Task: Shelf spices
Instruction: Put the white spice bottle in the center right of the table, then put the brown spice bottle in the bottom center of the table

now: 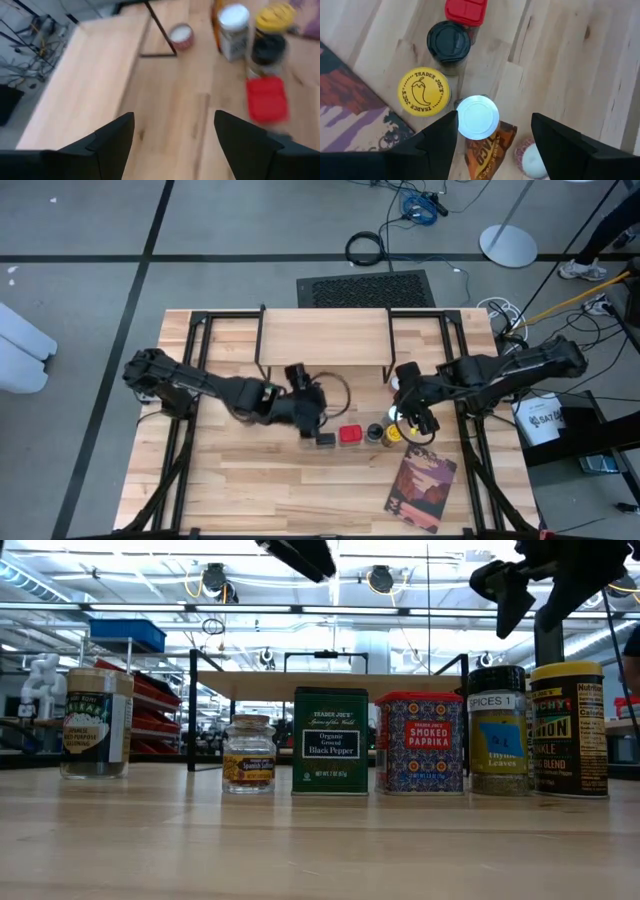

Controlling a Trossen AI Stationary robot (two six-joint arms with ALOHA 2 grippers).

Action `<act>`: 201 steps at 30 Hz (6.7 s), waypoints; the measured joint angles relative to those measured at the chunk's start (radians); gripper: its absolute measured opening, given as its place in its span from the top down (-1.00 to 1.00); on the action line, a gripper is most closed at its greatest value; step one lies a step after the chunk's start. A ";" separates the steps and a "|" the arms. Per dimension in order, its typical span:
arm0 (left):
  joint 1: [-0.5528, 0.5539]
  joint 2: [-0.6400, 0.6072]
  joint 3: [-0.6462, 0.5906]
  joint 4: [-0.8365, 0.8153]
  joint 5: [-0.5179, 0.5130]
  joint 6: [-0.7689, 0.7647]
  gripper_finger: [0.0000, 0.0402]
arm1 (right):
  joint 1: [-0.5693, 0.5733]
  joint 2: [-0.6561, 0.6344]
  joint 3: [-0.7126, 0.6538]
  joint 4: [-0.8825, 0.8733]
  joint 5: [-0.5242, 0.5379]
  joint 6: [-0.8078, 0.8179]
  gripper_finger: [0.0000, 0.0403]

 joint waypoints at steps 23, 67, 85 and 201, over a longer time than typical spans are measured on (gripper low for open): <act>0.031 -0.011 -0.229 0.075 0.060 -0.206 -0.41 | -0.069 0.035 -0.063 0.055 -0.162 -0.218 -0.38; 0.024 -0.016 -0.240 0.134 0.046 -0.181 -0.41 | -0.069 0.262 -0.061 0.032 -0.067 -0.287 -0.01; 0.024 -0.016 -0.240 0.138 0.046 -0.164 -0.41 | -0.070 0.263 -0.016 -0.037 -0.048 -0.235 -0.01; -0.093 -0.296 -0.239 -0.180 0.128 -0.373 -0.41 | 0.314 -0.013 -0.033 -0.094 -0.022 0.799 -0.25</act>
